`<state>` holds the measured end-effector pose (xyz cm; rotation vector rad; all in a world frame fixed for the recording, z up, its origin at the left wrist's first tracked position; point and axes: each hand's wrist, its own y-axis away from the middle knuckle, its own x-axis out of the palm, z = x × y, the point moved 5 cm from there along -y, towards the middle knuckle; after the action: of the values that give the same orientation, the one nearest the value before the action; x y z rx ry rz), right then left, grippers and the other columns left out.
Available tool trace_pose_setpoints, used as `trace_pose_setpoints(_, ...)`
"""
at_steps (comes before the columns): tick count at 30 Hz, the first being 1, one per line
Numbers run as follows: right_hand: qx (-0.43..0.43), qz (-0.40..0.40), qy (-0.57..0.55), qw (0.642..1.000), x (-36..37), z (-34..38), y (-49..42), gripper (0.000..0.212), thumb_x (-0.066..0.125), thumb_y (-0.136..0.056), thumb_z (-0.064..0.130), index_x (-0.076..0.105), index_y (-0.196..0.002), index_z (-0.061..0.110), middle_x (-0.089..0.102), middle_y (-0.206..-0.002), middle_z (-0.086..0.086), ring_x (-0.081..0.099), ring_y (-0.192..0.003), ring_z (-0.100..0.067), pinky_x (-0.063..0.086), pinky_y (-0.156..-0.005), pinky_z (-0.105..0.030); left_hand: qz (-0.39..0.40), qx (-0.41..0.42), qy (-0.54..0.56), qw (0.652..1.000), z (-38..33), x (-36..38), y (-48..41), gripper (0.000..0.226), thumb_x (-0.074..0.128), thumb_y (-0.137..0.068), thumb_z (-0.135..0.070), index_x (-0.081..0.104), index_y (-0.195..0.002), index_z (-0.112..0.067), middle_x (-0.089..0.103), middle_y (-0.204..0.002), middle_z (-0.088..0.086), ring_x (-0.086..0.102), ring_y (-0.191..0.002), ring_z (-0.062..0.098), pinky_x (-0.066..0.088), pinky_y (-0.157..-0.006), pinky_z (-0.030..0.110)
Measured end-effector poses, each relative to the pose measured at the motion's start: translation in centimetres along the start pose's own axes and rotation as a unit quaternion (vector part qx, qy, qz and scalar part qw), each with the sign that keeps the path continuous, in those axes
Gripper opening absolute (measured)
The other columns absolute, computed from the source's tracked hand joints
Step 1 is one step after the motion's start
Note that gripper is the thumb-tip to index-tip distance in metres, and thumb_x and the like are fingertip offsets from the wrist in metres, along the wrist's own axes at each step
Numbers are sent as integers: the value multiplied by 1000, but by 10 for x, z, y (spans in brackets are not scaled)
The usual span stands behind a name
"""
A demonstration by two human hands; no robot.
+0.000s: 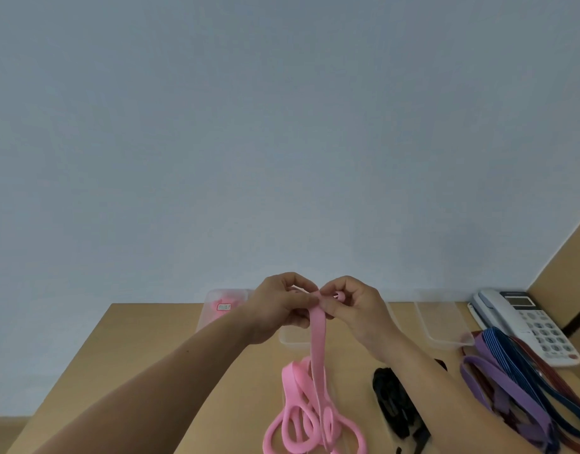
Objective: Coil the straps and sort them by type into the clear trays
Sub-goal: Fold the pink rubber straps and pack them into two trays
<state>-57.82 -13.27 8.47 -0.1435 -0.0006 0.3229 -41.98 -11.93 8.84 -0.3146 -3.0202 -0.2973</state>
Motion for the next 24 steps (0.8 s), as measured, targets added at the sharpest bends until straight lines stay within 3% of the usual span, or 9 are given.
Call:
trace_pose_setpoints(2, 14, -5, -6, 1000, -2, -1, -1, 8, 73, -87, 9, 70, -93, 12, 72, -85, -9, 71, -76, -21, 55, -69, -24, -17, 22, -5, 1000, 1, -1, -2, 14, 71, -87, -1, 63, -98, -2, 69, -89, 24, 69, -85, 42, 57, -66, 33)
trace_pose_setpoints(5, 37, -19, -6, 999, -7, -3, -3, 10, 67, -92, 15, 67, -102, 13, 74, -83, -6, 70, -71, -20, 54, -67, -23, -29, 61, -31, 997, -1, -1, -5, 10, 70, -87, 1, 64, -94, -4, 68, -85, 18, 69, -76, 31, 56, -66, 33)
trace_pose_setpoints(9, 39, -24, 41, 998, -10, -3, -5, 8, 67, -91, 23, 72, -90, 17, 74, -80, -7, 67, -64, -17, 54, -64, -24, -36, 90, -76, 992, -5, 1, -8, 11, 67, -88, 0, 63, -96, -7, 65, -91, 18, 68, -78, 29, 56, -72, 37)
trace_pose_setpoints(13, 13, -32, 72, 997, -13, -1, -8, 6, 68, -90, 23, 71, -88, 18, 74, -78, -3, 66, -64, -14, 54, -64, -22, -2, 12, -54, 998, 3, 7, -8, 25, 66, -93, -16, 55, -111, -1, 71, -92, 17, 65, -76, 26, 55, -71, 34)
trace_pose_setpoints(16, -6, -37, 84, 996, -16, 0, -9, 4, 68, -91, 19, 70, -88, 21, 73, -81, 1, 68, -67, -12, 54, -64, -20, 23, -12, -82, 996, 4, 10, -6, 21, 60, -98, -22, 58, -101, -1, 74, -89, 13, 68, -73, 21, 55, -67, 31)
trace_pose_setpoints(20, -46, -21, 104, 993, -12, 2, -12, 9, 66, -92, 13, 67, -93, 21, 72, -89, 2, 71, -82, -18, 59, -74, -29, 33, -16, -30, 999, -3, 10, -3, 14, 60, -96, -18, 60, -94, -4, 73, -88, 15, 64, -66, 22, 54, -62, 31)
trace_pose_setpoints(24, -68, -7, 126, 990, -12, 3, -14, 17, 67, -91, 8, 67, -94, 25, 70, -87, 5, 69, -84, -15, 59, -79, -30, 25, -39, 11, 999, -5, 10, -5, 32, 56, -96, -28, 67, -98, 2, 67, -85, 16, 60, -67, 24, 53, -63, 32)
